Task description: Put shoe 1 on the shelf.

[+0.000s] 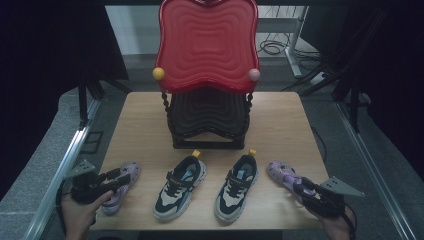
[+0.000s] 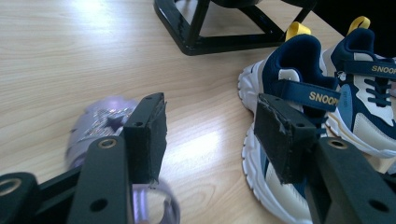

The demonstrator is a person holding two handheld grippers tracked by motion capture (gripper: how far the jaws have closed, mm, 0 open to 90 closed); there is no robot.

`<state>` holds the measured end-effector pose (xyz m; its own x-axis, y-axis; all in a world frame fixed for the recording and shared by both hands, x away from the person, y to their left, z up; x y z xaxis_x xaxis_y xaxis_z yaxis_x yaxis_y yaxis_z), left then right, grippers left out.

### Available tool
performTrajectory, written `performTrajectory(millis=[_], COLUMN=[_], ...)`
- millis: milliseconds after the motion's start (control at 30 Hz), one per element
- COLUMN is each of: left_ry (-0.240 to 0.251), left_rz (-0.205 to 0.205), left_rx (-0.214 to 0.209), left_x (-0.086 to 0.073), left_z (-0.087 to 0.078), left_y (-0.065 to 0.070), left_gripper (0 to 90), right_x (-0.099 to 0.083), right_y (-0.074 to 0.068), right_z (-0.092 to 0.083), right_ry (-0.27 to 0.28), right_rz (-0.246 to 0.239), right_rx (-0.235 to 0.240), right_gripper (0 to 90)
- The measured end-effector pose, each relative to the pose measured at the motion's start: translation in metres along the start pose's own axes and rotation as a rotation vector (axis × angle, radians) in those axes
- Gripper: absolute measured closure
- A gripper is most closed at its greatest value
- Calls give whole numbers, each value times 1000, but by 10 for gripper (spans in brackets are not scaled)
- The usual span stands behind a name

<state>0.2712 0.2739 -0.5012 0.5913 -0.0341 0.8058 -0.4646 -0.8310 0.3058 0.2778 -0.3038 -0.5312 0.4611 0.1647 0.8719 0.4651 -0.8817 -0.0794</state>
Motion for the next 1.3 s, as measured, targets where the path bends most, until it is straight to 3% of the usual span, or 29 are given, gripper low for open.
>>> performTrajectory(millis=[233, 367, 533, 700, 1100, 1300], left_ry=[-4, -65, -107, -197, -225, -220], left_rz=[-2, 15, 33, 44, 49, 43], left_rx=[28, 39, 51, 98, 77, 73], left_x=[-20, -40, -47, -59, -64, -64], left_z=[-18, -17, -11, 3, 10, 9], left_y=[-6, -6, -5, -10, -16, -18], left_gripper=[498, 545, 589, 610, 818, 838], right_x=[-1, 1, 0, -1, -4, -13], right_y=[-1, -1, 2, 5, 8, 7], right_z=[-1, -2, -3, -4, -3, 2], right_ry=[-2, 3, 4, 5, -7, -80], right_rz=[4, -3, 7, 11, 23, 25], right_rx=[-4, -8, -16, -27, -32, -3], right_gripper=[557, 550, 546, 543, 540, 553])
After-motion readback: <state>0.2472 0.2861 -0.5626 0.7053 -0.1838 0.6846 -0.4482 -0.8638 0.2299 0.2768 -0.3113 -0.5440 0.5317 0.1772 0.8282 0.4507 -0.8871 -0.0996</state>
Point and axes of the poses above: each handheld gripper's, and its own axes: z roughly forward along the jaws, x roughly out of its top, y roughly to its right, the point moved 8 cm from there along z, roughly forward along the jaws, and after that the axes turned 2 degrees about y, right-handed, at the moved point
